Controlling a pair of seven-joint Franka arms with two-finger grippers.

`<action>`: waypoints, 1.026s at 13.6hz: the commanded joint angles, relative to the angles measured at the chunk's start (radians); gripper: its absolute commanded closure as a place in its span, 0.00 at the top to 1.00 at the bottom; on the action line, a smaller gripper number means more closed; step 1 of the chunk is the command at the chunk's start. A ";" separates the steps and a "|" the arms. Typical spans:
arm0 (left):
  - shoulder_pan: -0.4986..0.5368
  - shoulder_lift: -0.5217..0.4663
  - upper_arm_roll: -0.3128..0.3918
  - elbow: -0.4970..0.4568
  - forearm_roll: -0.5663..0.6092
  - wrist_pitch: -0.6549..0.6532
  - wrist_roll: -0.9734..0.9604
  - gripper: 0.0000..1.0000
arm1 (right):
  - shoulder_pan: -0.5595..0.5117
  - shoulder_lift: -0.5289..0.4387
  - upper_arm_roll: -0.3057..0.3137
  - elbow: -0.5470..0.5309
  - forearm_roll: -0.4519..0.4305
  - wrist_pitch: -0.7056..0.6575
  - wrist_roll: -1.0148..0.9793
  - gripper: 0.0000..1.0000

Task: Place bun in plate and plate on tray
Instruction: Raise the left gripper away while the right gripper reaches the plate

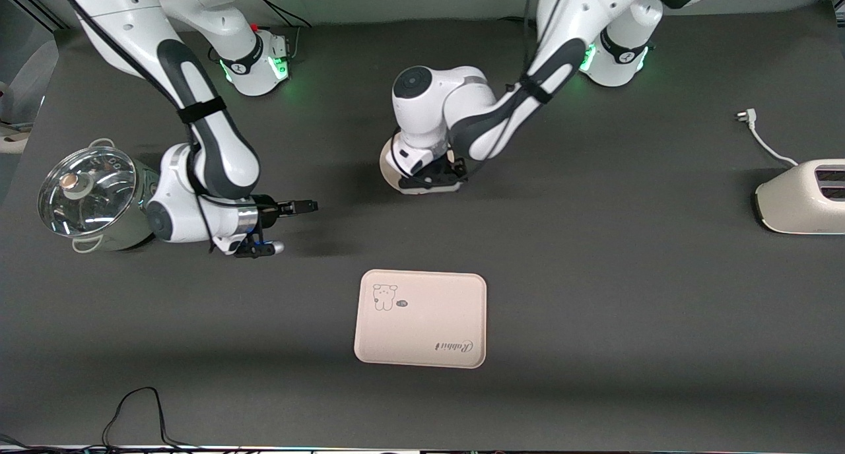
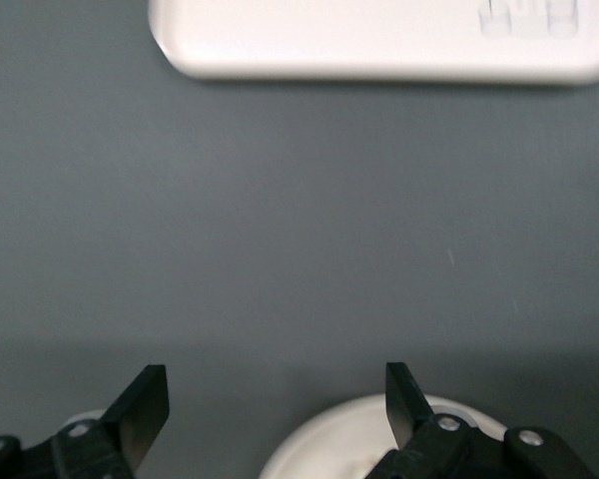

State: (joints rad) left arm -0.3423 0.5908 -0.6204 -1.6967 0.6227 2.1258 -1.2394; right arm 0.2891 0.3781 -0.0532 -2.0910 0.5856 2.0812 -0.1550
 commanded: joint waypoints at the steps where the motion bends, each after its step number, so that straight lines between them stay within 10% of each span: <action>1: 0.078 -0.034 -0.022 0.084 -0.053 -0.105 0.179 0.97 | 0.070 -0.047 -0.008 -0.093 0.071 0.068 -0.026 1.00; 7: 0.297 -0.043 -0.024 0.308 -0.286 -0.288 0.643 0.99 | 0.221 -0.168 -0.008 -0.243 0.160 0.150 -0.011 1.00; 14: 0.319 -0.279 0.266 0.212 -0.477 -0.346 0.962 0.99 | 0.424 -0.127 -0.008 -0.297 0.361 0.347 0.008 1.00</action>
State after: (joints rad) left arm -0.0134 0.4237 -0.4297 -1.3911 0.2031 1.7859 -0.3447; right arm 0.6643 0.2328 -0.0513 -2.3769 0.8881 2.3692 -0.1527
